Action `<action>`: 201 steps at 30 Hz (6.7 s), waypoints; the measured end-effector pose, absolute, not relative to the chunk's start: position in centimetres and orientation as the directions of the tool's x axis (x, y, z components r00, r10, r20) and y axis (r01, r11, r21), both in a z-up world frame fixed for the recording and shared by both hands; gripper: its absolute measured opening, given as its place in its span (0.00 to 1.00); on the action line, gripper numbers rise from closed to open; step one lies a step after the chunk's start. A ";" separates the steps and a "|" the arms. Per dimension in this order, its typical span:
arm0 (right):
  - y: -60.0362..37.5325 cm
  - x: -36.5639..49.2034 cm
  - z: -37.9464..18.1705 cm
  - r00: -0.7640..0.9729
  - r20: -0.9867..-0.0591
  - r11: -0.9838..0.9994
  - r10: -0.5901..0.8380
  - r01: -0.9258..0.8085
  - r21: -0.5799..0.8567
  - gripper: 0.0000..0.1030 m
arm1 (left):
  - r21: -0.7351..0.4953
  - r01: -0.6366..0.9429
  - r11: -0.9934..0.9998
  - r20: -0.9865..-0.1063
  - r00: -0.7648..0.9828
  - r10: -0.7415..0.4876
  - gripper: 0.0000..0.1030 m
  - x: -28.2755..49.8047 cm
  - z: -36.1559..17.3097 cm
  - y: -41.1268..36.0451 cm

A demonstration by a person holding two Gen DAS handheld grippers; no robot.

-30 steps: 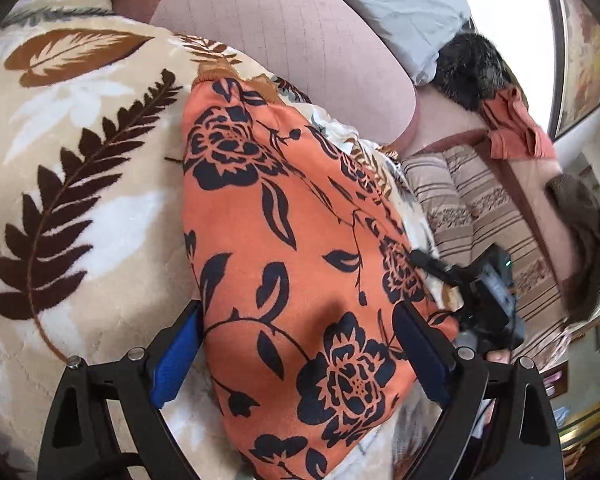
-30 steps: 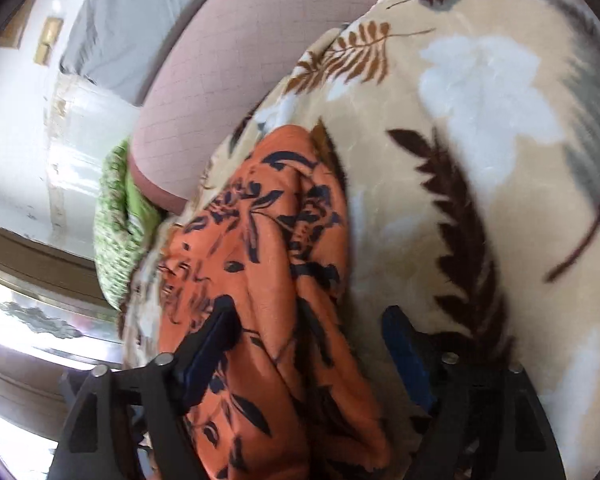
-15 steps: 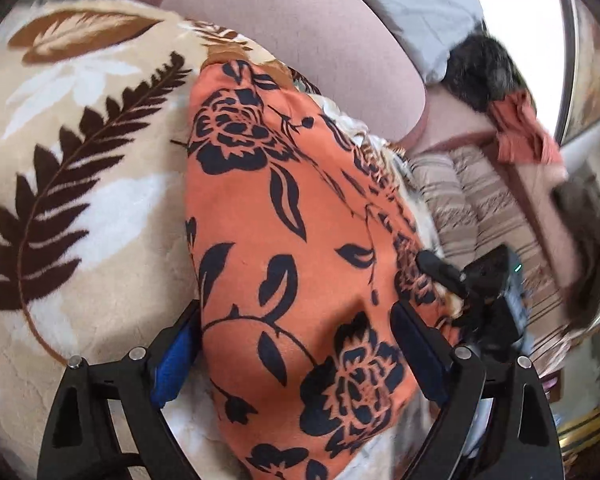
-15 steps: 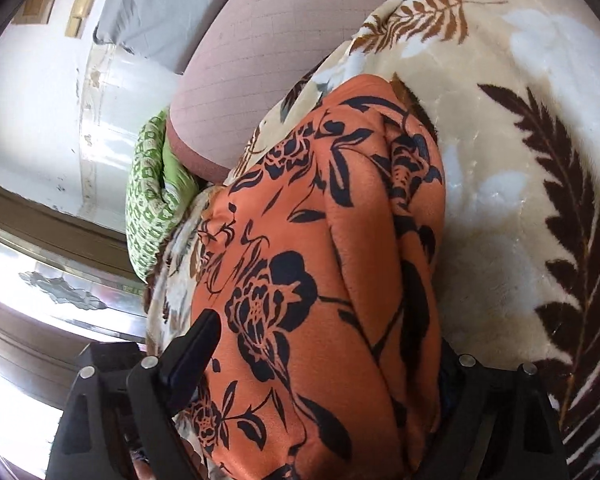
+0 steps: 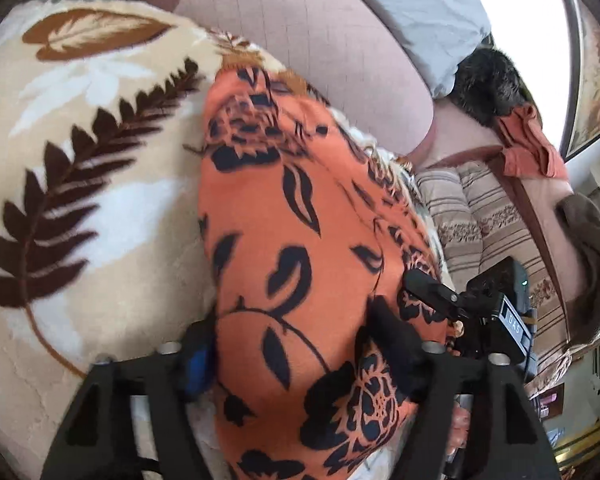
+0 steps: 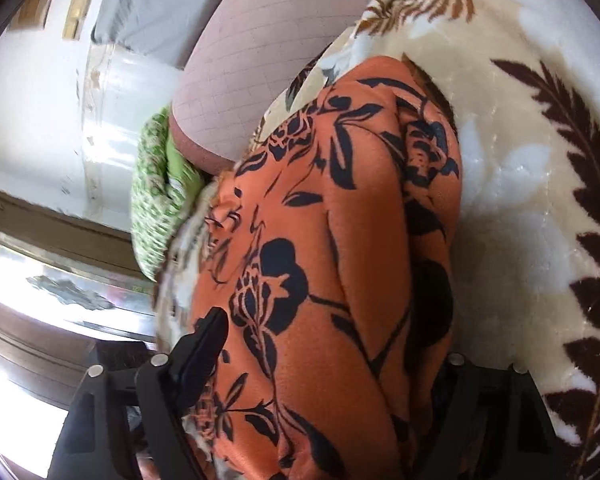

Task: Fold small clothes

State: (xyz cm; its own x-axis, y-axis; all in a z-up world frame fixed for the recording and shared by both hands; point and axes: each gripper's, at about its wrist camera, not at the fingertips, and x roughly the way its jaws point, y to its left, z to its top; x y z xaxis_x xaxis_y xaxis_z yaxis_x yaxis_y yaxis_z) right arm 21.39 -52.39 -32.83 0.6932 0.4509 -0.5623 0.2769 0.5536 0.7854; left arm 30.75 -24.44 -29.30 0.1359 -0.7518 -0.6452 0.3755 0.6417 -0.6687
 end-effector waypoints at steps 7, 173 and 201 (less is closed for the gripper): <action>-52.0 21.6 -32.6 0.697 -0.581 0.569 0.421 0.296 0.767 0.72 | -0.604 0.441 0.664 -0.668 0.174 -0.723 0.46 30.2 -28.7 -24.6; -27.5 -5.6 -12.9 0.792 -0.608 0.946 -0.059 0.238 0.219 0.59 | 0.108 0.269 0.957 -0.492 0.851 -0.184 0.96 -0.6 -6.6 -6.9; -27.0 -7.2 -10.3 0.847 -0.530 0.950 -0.045 0.201 0.240 0.59 | 0.199 0.237 0.951 -0.485 0.867 -0.114 0.98 -2.1 -3.2 -7.6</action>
State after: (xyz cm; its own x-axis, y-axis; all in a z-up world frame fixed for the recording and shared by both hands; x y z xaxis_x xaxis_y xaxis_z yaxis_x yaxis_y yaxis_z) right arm -7.19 -27.01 -10.31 0.8466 -0.0448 -0.5304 0.2010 0.9496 0.2405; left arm -2.13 -7.57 -3.23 0.8670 -0.1144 -0.4850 0.2369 0.9509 0.1992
